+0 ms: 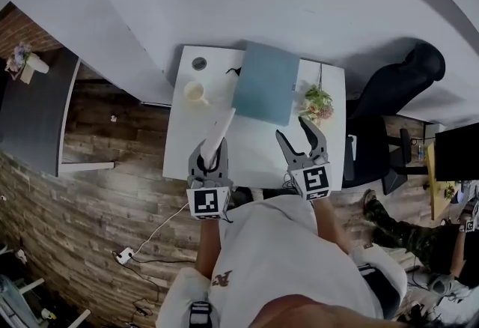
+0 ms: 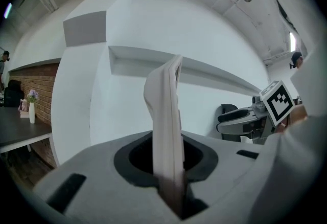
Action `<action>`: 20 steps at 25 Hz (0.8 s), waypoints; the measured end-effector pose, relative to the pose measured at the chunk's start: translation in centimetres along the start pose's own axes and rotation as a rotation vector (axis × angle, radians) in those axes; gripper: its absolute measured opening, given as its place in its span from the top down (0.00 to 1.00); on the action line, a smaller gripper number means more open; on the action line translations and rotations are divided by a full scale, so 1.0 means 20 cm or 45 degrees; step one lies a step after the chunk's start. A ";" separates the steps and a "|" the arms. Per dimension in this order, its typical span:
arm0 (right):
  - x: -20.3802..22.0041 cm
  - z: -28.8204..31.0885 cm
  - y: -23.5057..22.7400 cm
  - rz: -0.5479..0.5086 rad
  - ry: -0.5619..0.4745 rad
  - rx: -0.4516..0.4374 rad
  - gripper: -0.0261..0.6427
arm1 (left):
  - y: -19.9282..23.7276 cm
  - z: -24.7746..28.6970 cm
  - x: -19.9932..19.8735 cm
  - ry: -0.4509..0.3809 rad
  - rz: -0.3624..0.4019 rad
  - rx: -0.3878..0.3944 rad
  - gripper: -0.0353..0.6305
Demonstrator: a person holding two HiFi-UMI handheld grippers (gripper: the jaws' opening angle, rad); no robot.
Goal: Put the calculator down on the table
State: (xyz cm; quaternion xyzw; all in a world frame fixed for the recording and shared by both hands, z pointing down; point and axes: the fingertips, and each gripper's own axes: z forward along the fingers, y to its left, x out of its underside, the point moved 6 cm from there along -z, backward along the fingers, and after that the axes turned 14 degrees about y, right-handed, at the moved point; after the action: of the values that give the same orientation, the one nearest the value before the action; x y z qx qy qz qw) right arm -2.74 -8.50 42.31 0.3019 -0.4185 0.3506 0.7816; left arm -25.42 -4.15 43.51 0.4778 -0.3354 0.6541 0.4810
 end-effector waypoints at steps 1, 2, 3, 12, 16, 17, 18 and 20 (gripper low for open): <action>0.01 0.01 0.00 0.006 0.012 0.005 0.56 | 0.00 0.02 0.01 0.012 -0.005 0.014 0.83; 0.02 0.02 -0.01 0.012 0.023 0.008 0.56 | 0.00 0.04 0.03 0.025 -0.012 0.026 0.83; 0.04 0.02 -0.02 0.018 0.034 0.009 0.56 | -0.01 0.07 0.04 0.037 -0.018 0.036 0.83; 0.18 0.10 -0.10 0.046 0.112 -0.067 0.56 | -0.10 0.24 0.13 0.141 -0.071 0.074 0.83; 0.23 0.14 -0.12 0.044 0.132 -0.110 0.56 | -0.15 0.31 0.18 0.186 -0.078 0.085 0.83; 0.25 0.15 -0.12 0.046 0.139 -0.118 0.57 | -0.16 0.32 0.19 0.197 -0.081 0.089 0.83; 0.26 0.15 -0.13 0.048 0.148 -0.125 0.57 | -0.18 0.34 0.21 0.209 -0.085 0.093 0.83; 0.29 0.16 -0.14 0.055 0.166 -0.136 0.57 | -0.20 0.36 0.24 0.238 -0.091 0.102 0.83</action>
State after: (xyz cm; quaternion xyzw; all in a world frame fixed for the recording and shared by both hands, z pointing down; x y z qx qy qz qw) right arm 0.43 -10.70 48.36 0.2271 -0.3911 0.3634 0.8145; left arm -19.76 -7.88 50.19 0.4453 -0.2454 0.6910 0.5137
